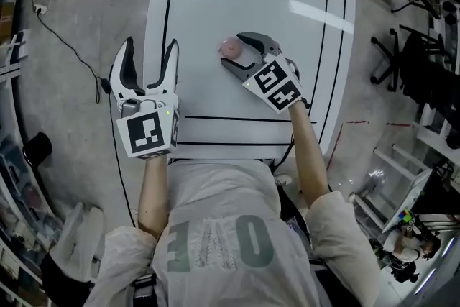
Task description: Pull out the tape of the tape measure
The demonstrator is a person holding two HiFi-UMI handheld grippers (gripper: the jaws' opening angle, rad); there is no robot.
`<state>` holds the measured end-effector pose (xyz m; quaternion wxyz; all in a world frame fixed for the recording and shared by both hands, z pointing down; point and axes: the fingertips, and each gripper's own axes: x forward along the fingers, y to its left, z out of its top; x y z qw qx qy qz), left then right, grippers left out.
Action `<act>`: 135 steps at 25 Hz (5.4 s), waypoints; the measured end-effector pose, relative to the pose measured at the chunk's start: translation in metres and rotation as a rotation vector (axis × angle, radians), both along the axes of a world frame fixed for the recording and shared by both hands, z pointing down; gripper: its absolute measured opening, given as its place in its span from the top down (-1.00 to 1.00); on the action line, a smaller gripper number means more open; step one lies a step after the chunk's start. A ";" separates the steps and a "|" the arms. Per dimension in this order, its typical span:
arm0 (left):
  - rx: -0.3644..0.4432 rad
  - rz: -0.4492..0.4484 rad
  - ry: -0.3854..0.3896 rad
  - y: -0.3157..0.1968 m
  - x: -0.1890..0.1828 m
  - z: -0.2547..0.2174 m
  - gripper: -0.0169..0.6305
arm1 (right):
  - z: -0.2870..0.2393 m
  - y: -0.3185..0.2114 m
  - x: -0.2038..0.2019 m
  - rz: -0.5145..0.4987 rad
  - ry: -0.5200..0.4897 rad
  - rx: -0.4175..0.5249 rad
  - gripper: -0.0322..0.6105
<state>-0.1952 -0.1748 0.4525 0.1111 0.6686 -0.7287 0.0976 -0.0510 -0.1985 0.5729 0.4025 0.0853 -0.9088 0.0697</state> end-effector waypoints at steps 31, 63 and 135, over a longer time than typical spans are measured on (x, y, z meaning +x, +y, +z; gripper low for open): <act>0.279 0.101 -0.146 0.002 0.013 -0.142 0.00 | -0.227 -0.047 0.028 0.563 -0.453 0.430 0.18; 0.287 0.869 -0.623 0.061 0.157 -0.141 0.47 | -0.257 0.071 0.047 0.217 -0.400 0.455 0.18; 0.267 0.690 -0.546 0.048 0.099 -0.136 0.86 | -0.218 0.041 0.105 0.664 -0.438 0.358 0.18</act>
